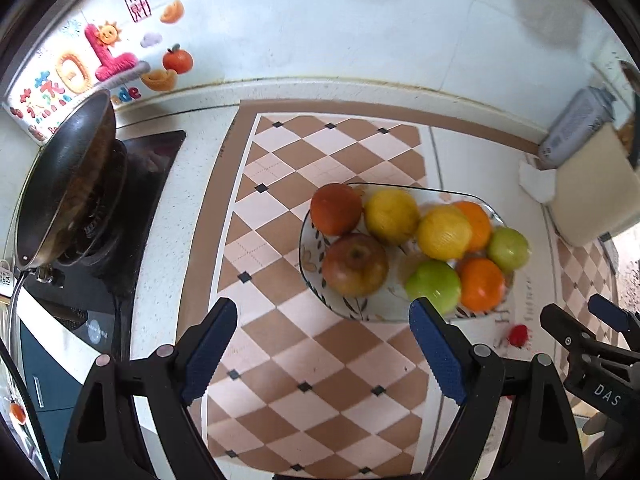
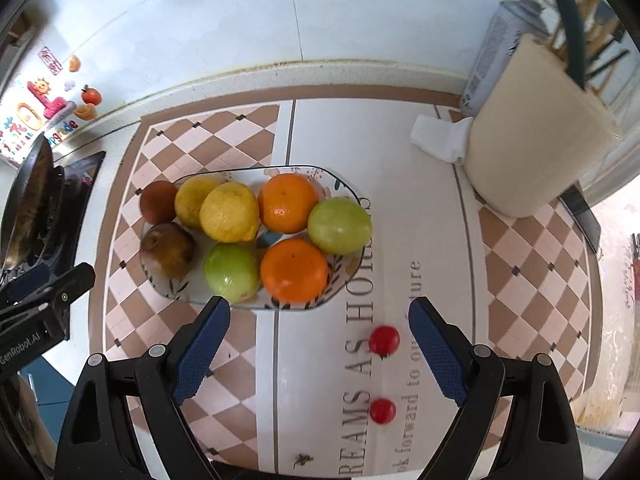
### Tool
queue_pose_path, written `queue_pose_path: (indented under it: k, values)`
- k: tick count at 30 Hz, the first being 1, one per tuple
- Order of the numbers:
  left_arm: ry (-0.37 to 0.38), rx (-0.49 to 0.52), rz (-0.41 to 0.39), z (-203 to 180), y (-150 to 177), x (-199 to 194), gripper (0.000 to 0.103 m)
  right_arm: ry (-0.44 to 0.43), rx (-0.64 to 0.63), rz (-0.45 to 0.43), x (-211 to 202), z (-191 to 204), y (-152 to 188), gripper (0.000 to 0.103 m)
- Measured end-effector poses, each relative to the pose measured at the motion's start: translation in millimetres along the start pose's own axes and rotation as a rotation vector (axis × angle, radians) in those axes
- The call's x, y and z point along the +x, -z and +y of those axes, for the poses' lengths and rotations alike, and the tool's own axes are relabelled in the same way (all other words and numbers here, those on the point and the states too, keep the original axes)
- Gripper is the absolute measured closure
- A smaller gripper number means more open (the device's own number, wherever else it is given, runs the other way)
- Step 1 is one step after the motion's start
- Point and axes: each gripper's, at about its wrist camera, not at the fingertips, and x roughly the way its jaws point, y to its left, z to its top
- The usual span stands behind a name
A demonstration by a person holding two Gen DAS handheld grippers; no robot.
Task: Organize fruits
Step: 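Lift both tools away from the plate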
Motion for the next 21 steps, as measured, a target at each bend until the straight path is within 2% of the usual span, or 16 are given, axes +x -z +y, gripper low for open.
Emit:
queue_pose_path:
  k: [12, 21]
  values:
    - [0.019, 0.047, -0.135, 2, 49, -82, 0.015, -0.034, 0.011, -0.126, -89, 2, 54, 0.01]
    - [0.06, 0.051, -0.193, 1, 79, -129, 0.015, -0.069, 0.017, -0.195, -149, 0, 87, 0.01]
